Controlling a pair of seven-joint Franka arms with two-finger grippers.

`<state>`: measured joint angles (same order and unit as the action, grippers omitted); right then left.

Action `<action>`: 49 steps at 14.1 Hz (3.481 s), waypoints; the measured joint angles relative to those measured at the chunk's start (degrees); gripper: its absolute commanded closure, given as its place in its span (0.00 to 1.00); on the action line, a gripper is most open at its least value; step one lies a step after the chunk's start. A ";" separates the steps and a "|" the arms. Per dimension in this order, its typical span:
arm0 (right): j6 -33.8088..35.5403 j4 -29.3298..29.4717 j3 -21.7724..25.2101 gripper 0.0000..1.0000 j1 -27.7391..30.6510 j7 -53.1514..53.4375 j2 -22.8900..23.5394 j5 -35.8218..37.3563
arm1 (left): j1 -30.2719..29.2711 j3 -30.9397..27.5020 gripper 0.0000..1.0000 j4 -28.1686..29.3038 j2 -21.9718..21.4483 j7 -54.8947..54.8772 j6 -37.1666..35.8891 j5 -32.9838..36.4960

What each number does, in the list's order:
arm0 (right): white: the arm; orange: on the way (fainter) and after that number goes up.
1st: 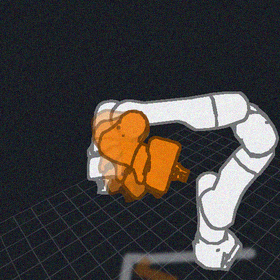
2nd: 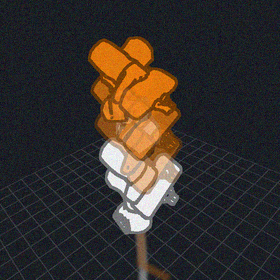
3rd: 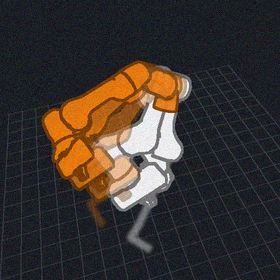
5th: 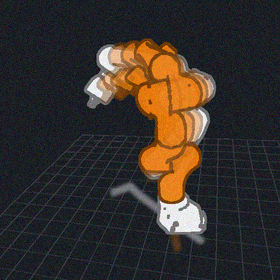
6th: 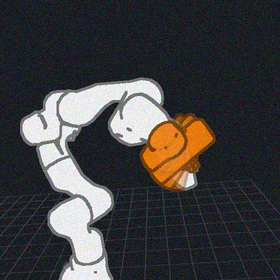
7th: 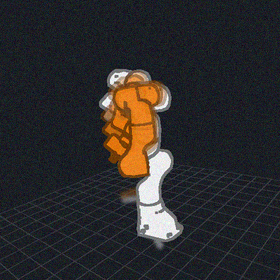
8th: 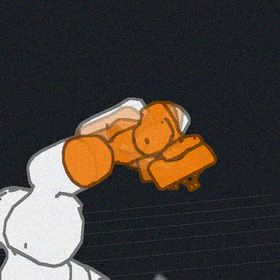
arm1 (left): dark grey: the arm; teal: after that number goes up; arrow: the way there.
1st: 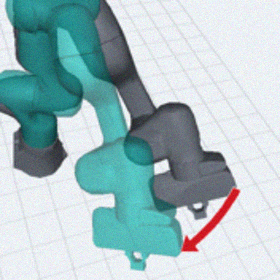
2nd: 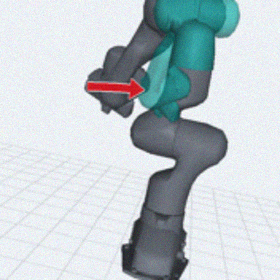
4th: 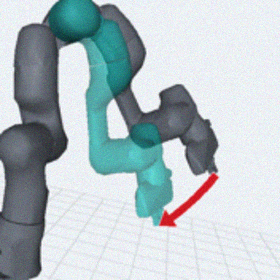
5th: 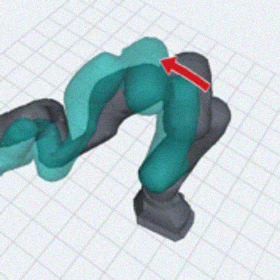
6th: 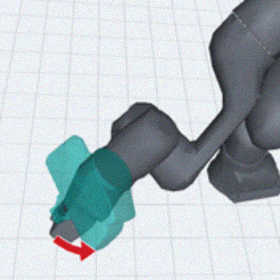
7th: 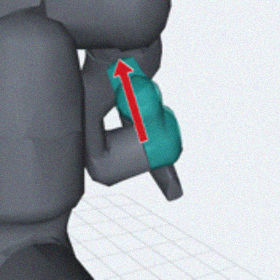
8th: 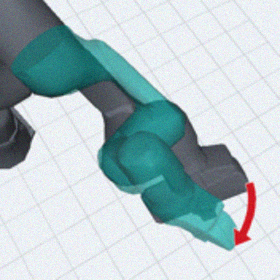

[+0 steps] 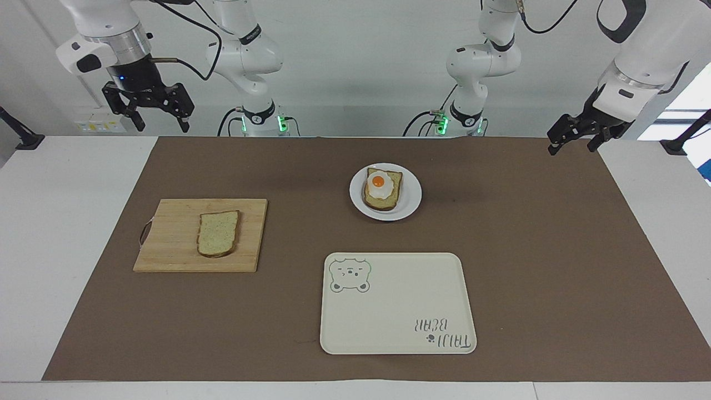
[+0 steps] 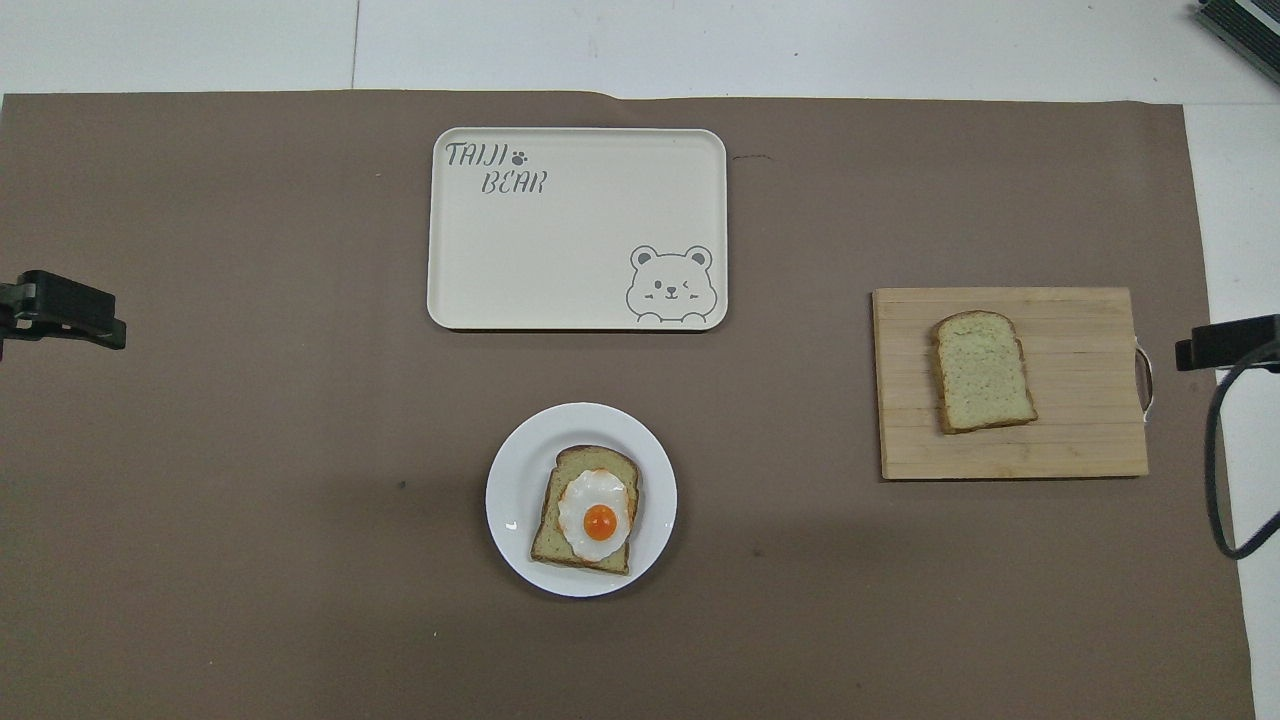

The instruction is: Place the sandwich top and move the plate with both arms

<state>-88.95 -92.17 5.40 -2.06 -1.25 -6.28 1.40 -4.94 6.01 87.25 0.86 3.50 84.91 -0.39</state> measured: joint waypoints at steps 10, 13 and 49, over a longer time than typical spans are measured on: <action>0.00 -0.01 0.00 0.00 0.00 0.00 0.00 0.00 | 0.00 0.00 0.00 0.00 0.00 0.00 0.00 0.00; 0.00 -0.01 0.00 0.00 0.00 0.00 0.00 0.00 | 0.00 0.00 0.00 0.00 0.00 0.00 0.00 0.00; -27.10 -13.62 0.34 0.00 6.22 -23.63 16.95 -13.84 | 0.00 0.00 0.00 0.00 0.00 0.00 0.00 0.00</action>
<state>-116.05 -105.79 5.75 4.16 -24.88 10.67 -12.44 -4.94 6.01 87.25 0.86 3.50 84.91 -0.39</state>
